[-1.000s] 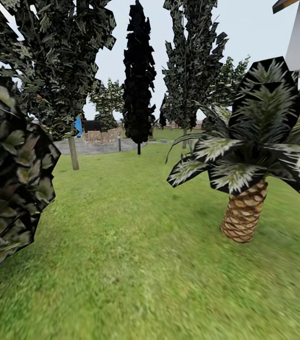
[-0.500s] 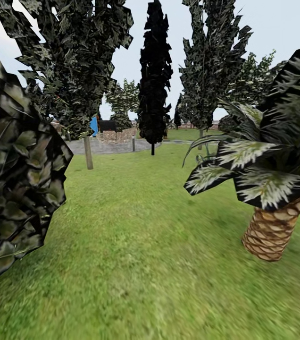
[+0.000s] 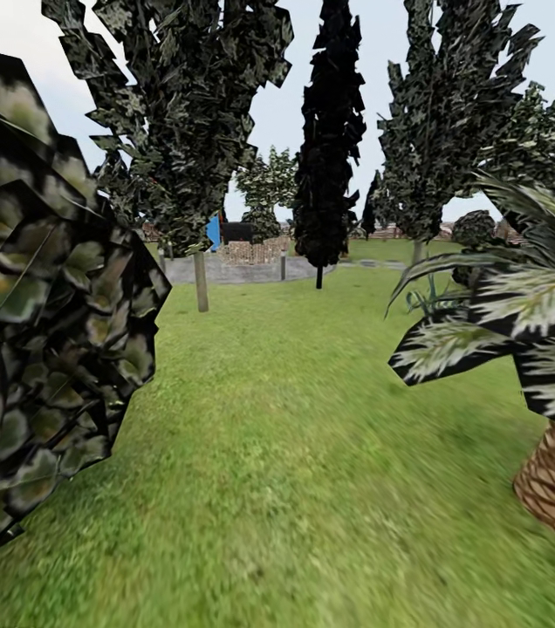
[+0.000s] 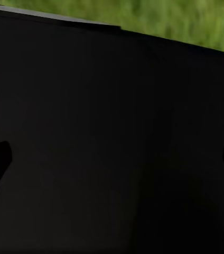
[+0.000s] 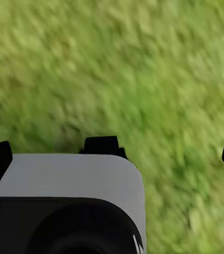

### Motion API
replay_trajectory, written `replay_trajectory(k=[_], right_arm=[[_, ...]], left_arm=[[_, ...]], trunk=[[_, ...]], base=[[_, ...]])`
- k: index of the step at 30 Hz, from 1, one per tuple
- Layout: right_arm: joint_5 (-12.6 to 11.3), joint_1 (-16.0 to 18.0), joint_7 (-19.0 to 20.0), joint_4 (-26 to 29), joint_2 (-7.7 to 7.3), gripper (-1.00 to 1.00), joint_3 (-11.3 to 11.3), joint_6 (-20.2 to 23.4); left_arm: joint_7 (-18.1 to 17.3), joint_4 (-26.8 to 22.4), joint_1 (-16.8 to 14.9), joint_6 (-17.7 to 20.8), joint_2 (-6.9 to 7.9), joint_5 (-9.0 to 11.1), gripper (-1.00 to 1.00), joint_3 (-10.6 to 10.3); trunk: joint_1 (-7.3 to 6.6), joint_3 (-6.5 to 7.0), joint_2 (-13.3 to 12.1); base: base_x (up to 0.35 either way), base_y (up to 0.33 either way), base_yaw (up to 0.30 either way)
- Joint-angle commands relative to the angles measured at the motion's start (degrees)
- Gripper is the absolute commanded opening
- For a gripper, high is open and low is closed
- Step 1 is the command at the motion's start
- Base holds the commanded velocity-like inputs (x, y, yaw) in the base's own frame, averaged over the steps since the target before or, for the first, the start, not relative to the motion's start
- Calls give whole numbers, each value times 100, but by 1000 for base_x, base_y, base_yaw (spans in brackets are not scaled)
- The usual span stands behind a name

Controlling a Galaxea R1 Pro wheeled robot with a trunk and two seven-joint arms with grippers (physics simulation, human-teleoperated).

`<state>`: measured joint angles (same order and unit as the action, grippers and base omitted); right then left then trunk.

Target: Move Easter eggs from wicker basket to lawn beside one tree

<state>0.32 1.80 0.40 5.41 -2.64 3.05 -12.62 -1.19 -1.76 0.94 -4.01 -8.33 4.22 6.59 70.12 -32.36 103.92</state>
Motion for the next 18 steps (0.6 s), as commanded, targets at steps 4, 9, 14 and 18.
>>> replay_trajectory(k=[4,9,14,18], right_arm=[[3,2,4,-5,1,100,29,-21],[3,2,4,-5,1,100,27,-21],[3,3,4,-5,1,100,28,-19],[3,3,4,-5,1,100,29,-19]], left_arm=[[-6,-9,3,-4,-2,44,100,33],[-4,-9,3,-3,-2,45,100,35],[-4,-9,3,-3,-2,44,100,35],[-4,-9,3,-4,-2,44,100,35]], trunk=[[3,-5,2],[3,-5,2],[3,-5,2],[3,-5,2]], base=[[338,0,126],[338,0,21],[338,0,3],[338,0,0]])
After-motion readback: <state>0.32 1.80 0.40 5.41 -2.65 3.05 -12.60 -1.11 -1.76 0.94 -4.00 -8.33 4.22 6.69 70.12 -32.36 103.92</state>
